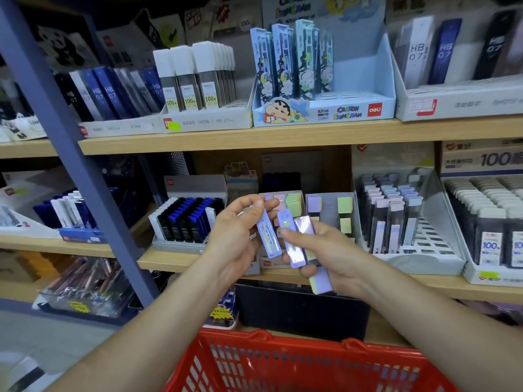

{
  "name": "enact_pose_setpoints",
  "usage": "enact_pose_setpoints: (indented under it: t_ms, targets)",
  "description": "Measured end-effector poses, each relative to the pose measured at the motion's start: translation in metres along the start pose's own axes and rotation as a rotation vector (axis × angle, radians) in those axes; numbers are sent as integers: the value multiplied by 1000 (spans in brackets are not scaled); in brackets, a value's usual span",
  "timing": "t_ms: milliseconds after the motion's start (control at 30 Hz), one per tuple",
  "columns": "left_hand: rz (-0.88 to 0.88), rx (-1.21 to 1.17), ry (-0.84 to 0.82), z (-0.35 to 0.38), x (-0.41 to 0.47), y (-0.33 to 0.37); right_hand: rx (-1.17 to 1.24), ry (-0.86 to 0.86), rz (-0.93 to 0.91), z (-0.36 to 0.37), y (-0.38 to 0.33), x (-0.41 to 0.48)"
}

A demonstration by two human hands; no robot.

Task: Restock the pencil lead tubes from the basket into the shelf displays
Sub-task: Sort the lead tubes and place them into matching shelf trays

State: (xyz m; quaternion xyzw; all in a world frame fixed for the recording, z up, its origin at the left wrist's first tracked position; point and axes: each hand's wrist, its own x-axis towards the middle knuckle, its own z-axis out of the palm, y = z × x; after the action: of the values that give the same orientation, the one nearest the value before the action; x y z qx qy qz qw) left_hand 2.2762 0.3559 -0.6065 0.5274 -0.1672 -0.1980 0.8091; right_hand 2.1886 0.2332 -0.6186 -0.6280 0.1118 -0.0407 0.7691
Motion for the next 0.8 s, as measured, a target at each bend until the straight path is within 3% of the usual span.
enact_pose_setpoints:
  t_ms: [100, 333, 567, 800]
  targets:
    - [-12, 62, -21, -1, -2, -4, -58, -38, -12, 3, 9, 3]
    - [1, 610, -183, -25, 0, 10, -197, -56, 8, -3, 14, 6]
    - [307, 703, 217, -74, 18, 47, -57, 86, 31, 1, 8, 18]
    - [330, 1065, 115, -108, 17, 45, -126, -21, 16, 13, 19, 27]
